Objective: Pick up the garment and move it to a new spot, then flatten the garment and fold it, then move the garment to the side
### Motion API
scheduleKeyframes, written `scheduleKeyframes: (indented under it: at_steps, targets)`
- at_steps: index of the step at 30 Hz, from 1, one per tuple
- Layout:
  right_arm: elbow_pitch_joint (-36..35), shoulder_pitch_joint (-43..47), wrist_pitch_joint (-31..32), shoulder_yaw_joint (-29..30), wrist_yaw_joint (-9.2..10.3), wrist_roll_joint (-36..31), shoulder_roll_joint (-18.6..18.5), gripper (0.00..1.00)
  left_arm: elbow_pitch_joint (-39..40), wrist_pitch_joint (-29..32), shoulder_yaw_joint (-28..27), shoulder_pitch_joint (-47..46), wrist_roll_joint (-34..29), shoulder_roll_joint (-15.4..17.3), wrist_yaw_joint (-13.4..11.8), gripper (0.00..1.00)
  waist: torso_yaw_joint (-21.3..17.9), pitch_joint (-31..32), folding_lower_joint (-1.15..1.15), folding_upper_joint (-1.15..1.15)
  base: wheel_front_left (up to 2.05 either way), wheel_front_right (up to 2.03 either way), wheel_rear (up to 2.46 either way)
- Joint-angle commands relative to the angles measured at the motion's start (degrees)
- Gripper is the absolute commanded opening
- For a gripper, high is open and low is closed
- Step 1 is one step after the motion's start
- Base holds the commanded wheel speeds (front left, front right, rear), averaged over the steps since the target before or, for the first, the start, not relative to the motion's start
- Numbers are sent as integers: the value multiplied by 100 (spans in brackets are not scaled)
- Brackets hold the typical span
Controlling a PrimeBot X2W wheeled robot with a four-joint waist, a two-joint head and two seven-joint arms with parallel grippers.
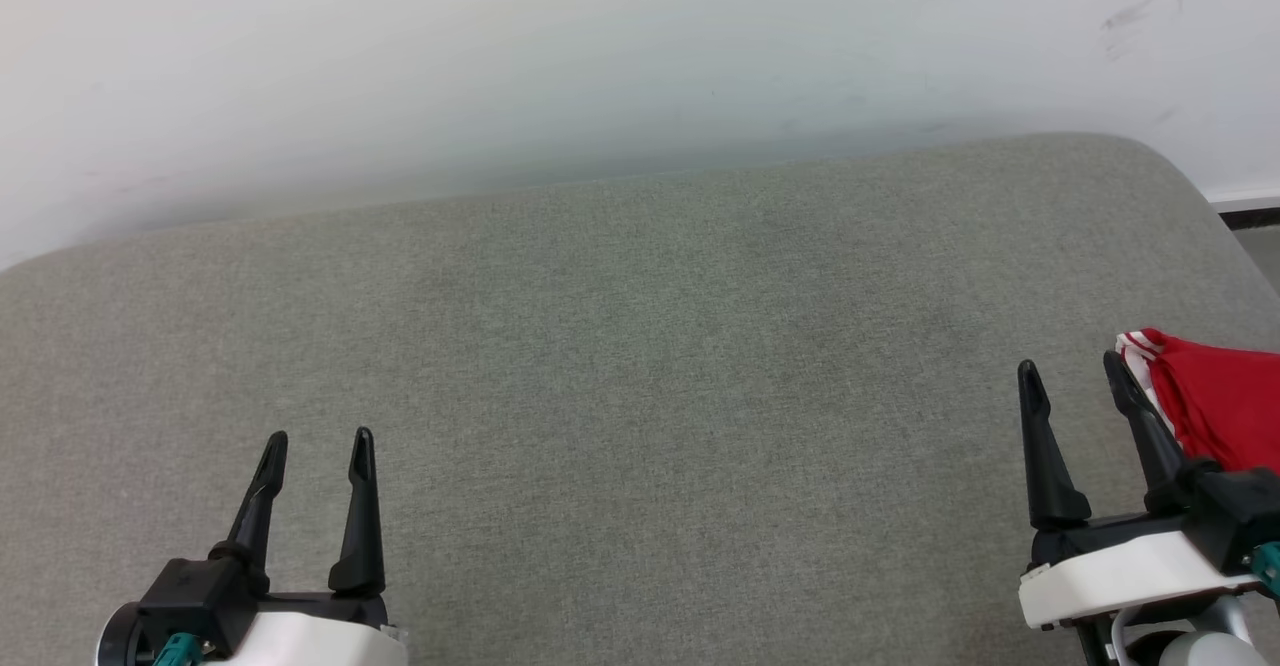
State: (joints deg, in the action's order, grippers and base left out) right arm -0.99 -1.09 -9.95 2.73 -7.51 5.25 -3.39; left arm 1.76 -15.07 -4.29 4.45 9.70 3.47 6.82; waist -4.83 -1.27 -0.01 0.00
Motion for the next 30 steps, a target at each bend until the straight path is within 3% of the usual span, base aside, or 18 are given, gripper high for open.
scheduleKeyframes:
  at_steps: [1,27,28,30]
  targets:
    - [16,7,-27,-15,4,45,30,100,25,-12,1,31,-34,-13,13,100,3,5,1,0,0,0,0]
    - [108,87,-112,-183,4,44,53,100,-21,-12,-106,83,-110,-58,5,100,65,45,1,0,0,0,0]
    - [99,41,-111,-178,0,11,25,0,-11,0,-107,19,-128,-52,1,0,66,45,1,0,0,0,0]
    - [183,63,-110,-186,0,13,25,0,-93,5,-114,32,-123,-58,-22,0,66,45,1,0,0,0,0]
